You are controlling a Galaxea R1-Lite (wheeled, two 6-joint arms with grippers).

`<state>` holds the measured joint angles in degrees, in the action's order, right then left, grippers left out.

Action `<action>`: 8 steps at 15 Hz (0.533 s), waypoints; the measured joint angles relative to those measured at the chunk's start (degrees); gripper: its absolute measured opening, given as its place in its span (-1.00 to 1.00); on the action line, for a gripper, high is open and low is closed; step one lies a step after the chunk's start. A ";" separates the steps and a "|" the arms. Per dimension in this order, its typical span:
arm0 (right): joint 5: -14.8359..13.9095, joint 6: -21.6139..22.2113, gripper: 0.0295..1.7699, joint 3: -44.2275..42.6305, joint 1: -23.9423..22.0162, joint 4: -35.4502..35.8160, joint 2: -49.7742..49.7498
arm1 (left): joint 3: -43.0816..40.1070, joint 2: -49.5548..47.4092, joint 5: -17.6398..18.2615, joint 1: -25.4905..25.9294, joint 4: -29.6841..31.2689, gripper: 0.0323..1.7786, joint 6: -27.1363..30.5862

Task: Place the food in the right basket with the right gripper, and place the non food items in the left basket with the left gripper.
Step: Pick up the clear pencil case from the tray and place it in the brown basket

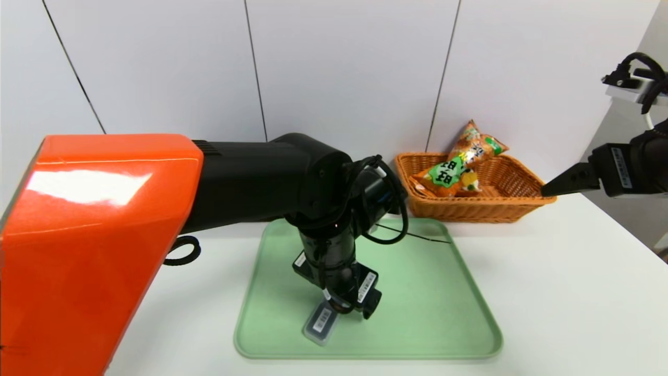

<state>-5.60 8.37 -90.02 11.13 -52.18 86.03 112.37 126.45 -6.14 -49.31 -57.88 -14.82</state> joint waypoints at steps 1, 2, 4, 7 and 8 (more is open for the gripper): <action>0.00 0.00 0.92 0.00 0.00 -0.05 0.00 | 0.04 0.17 -0.02 0.17 -0.72 0.90 -0.16; 0.01 0.00 0.92 0.00 0.00 -0.02 0.00 | 0.04 0.34 -0.02 0.23 -1.38 0.90 -0.33; 0.00 0.00 0.92 0.00 0.02 -0.02 -0.04 | 0.06 0.61 0.00 0.23 -1.93 0.90 -0.52; -0.07 0.02 0.92 -0.04 0.16 -0.09 -0.34 | 0.06 1.06 0.66 0.26 -1.90 0.90 -0.85; -0.10 0.00 0.92 -0.01 0.17 -0.09 -0.48 | 0.06 1.13 1.88 0.26 -1.90 0.90 -1.46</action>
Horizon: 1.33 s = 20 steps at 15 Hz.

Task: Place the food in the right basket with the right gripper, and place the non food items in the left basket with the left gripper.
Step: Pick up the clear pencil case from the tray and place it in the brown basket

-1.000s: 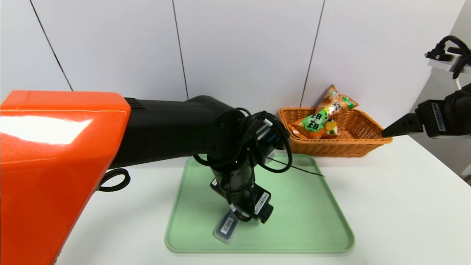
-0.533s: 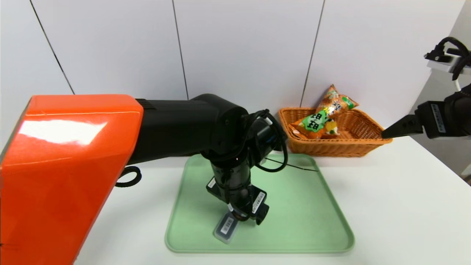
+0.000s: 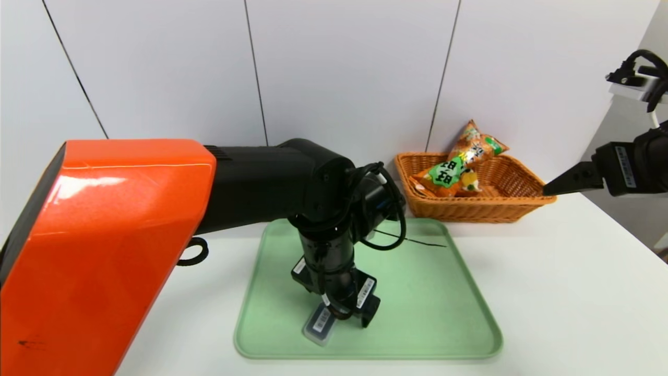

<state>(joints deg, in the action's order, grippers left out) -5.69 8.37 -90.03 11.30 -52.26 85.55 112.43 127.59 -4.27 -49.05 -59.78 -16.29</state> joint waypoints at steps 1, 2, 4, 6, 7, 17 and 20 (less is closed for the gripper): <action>0.00 -0.06 0.92 0.00 0.02 0.00 -0.09 | 0.00 0.02 1.07 0.05 0.00 0.90 -0.33; 0.02 -0.11 0.92 0.01 0.02 0.00 -0.17 | 0.00 0.06 1.33 0.16 0.05 0.90 -0.39; 0.00 -0.20 0.92 0.04 0.11 -0.02 -0.35 | 0.00 0.11 1.33 0.38 0.15 0.90 -0.39; 0.02 -0.20 0.92 0.04 0.35 -0.02 -0.48 | -0.02 0.20 1.24 0.50 0.17 0.90 -0.30; 0.00 -0.17 0.92 0.06 0.41 0.00 -0.59 | -0.02 0.30 1.13 0.61 0.17 0.90 -0.27; 0.00 -0.33 0.93 0.48 0.62 0.00 -1.65 | 0.11 1.49 0.88 0.74 1.90 0.37 -1.60; 0.02 -0.44 0.93 0.48 0.68 0.01 -1.77 | 0.11 1.71 0.94 0.72 2.15 -0.03 -1.66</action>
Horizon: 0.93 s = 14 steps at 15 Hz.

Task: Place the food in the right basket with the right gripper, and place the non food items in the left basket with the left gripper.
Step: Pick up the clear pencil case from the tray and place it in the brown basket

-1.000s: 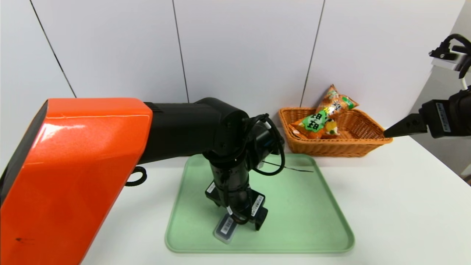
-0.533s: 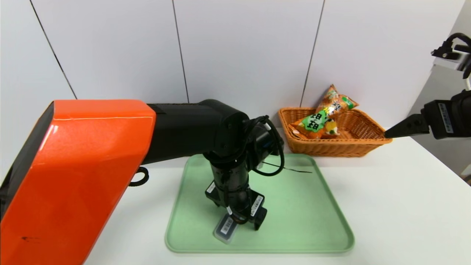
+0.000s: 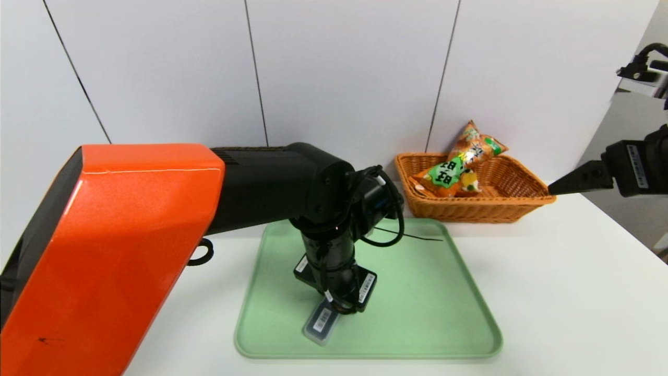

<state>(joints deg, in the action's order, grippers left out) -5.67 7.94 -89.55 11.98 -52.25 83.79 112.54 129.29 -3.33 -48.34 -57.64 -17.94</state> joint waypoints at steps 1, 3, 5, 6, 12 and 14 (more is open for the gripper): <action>0.00 0.00 0.93 0.00 0.05 0.00 -0.02 | -0.04 0.04 0.05 0.00 0.00 -0.13 -0.02; -0.04 0.05 0.93 0.00 0.05 -0.01 -0.09 | -0.09 0.06 0.20 -0.01 -0.07 -0.39 -0.10; -0.02 0.11 0.93 0.05 0.05 -0.01 -0.09 | -0.15 -0.02 0.17 -0.01 -0.16 -0.39 -0.10; 0.00 0.11 0.93 0.06 0.05 -0.01 -0.13 | -0.17 -0.35 0.11 -0.04 -0.13 -0.39 0.01; -0.02 0.22 0.93 1.44 0.48 -0.01 -0.63 | 0.52 -8.16 -0.46 -0.17 2.57 -0.39 0.28; -0.06 0.41 0.93 1.85 0.55 -0.01 -0.85 | 0.55 -12.97 -2.79 0.41 3.47 -0.39 0.00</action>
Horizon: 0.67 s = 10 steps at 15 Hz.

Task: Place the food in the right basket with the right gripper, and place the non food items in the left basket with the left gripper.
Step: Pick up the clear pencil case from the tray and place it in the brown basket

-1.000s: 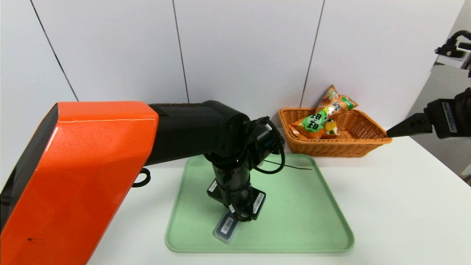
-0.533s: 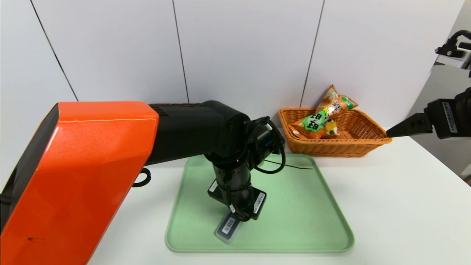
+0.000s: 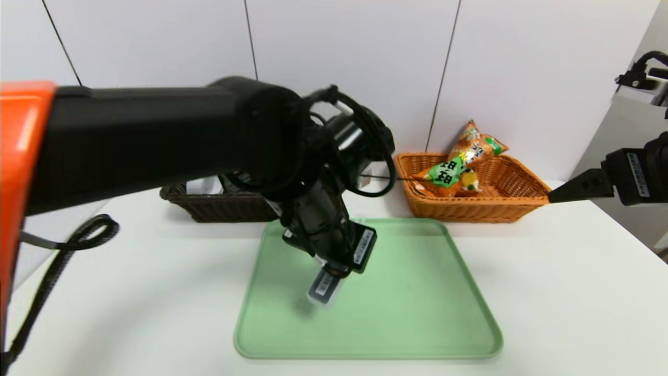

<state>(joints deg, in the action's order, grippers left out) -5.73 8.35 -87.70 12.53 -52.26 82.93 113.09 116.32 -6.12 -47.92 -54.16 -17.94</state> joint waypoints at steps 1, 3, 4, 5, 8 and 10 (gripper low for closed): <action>-0.02 0.13 0.93 0.16 0.00 0.01 -0.09 | 0.02 -2.35 -2.12 0.93 1.16 -0.39 -0.22; -0.24 0.33 0.93 0.79 -0.05 -0.02 -0.20 | 0.05 -6.75 -5.81 4.86 5.77 -0.39 -0.40; -0.30 0.30 0.93 1.26 -0.07 0.00 -0.20 | 0.05 -8.41 -6.44 7.19 8.74 -0.39 -0.35; -0.38 0.35 0.93 1.57 -0.07 0.00 -0.18 | 0.05 -9.79 -6.64 9.69 12.00 -0.39 -0.33; -0.38 0.41 0.93 1.82 -0.07 0.15 -0.22 | -0.35 -10.81 -6.72 16.68 19.91 -0.39 -1.89; -0.39 0.41 0.93 1.82 0.00 0.20 -0.60 | -0.46 -9.05 -6.72 19.54 24.37 -0.39 -3.69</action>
<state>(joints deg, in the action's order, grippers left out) -6.12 8.77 -85.88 12.53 -52.07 82.34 112.63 107.28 -12.84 -28.38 -29.79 -21.64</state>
